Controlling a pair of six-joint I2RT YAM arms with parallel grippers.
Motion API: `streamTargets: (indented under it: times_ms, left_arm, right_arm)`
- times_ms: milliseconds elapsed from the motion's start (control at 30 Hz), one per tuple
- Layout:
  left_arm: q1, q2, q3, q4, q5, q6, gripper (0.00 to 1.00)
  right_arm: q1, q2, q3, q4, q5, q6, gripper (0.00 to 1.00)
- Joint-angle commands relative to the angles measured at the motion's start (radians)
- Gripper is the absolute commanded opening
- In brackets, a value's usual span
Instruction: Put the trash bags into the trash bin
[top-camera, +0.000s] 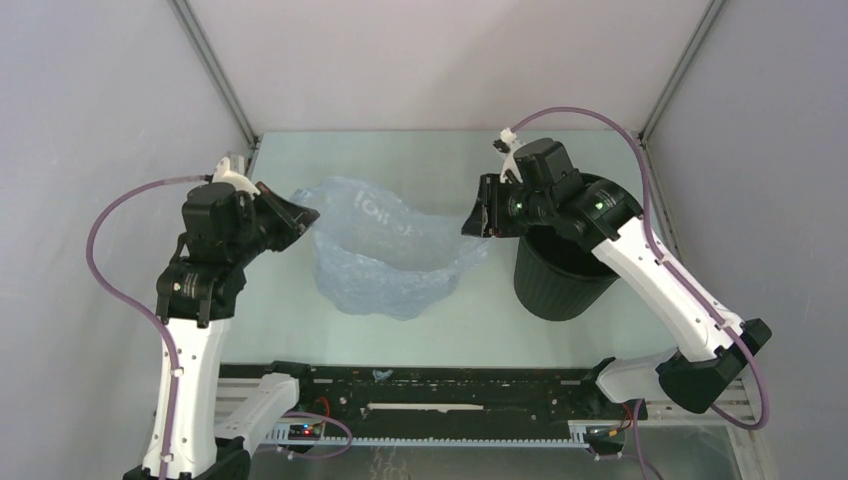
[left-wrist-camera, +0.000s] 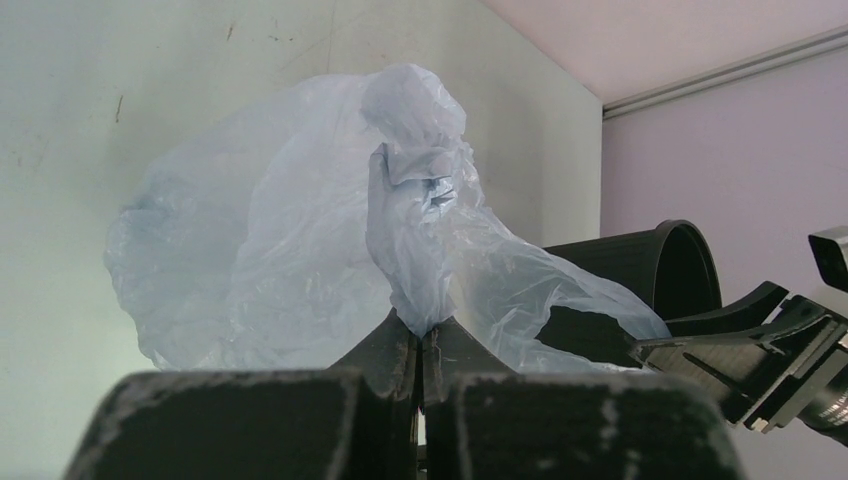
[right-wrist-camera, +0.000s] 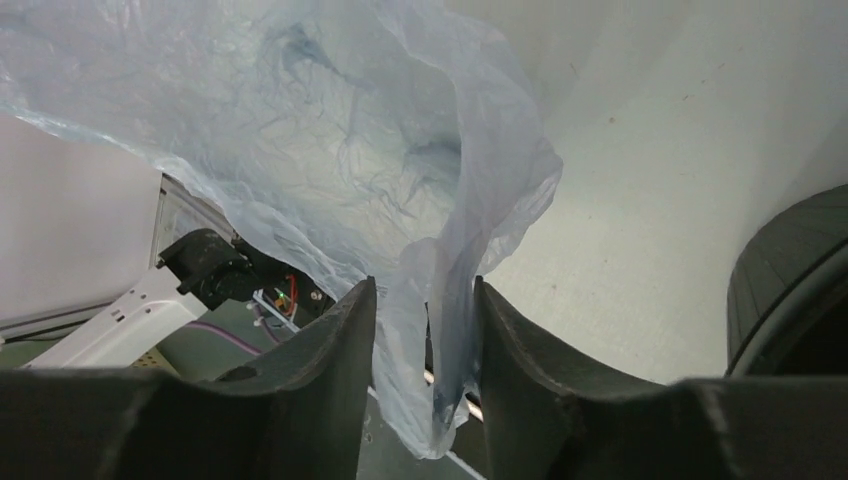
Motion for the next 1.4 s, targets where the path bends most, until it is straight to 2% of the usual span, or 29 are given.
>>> streamTargets:
  times_ms: [0, 233, 467, 633, 700, 867, 933, 1100, 1233, 1367]
  left_arm:
    - [0.013, 0.001, 0.027, 0.018, 0.040, -0.014, 0.00]
    - [0.027, 0.003, 0.028, 0.035, 0.074, -0.039, 0.00]
    - [0.045, -0.011, 0.028, 0.044, 0.066, -0.059, 0.00]
    - [0.048, -0.012, -0.005, 0.034, 0.056, -0.068, 0.00]
    - [0.050, -0.013, -0.029, 0.036, 0.057, -0.084, 0.00]
    - [0.051, 0.010, -0.049, 0.001, 0.056, -0.115, 0.00]
    - [0.051, 0.016, -0.048, -0.016, 0.044, -0.117, 0.00]
    - [0.052, 0.020, -0.036, -0.019, 0.011, -0.119, 0.00]
    - [0.052, 0.031, -0.029, -0.023, 0.021, -0.113, 0.00]
    - [0.054, 0.025, -0.032, -0.014, 0.060, -0.103, 0.00]
  right_arm:
    - [0.004, -0.021, 0.060, -0.049, 0.042, -0.038, 0.54]
    - [0.038, -0.025, 0.076, -0.092, 0.079, -0.030, 0.70]
    - [0.046, -0.023, 0.136, -0.182, 0.163, -0.061, 0.75]
    - [0.047, -0.013, 0.238, -0.250, 0.225, -0.098, 0.78]
    - [0.059, -0.001, 0.292, -0.278, 0.216, -0.105, 0.78]
    - [0.219, 0.023, 0.477, -0.326, 0.335, -0.147, 0.79]
    - [0.268, 0.036, 0.504, -0.308, 0.321, -0.151, 0.78]
    - [0.426, 0.075, 0.365, -0.148, 0.243, -0.116, 0.74]
    - [0.526, 0.130, 0.238, 0.011, 0.146, -0.156, 0.66]
    - [0.580, 0.198, 0.261, 0.005, 0.164, -0.196, 0.64]
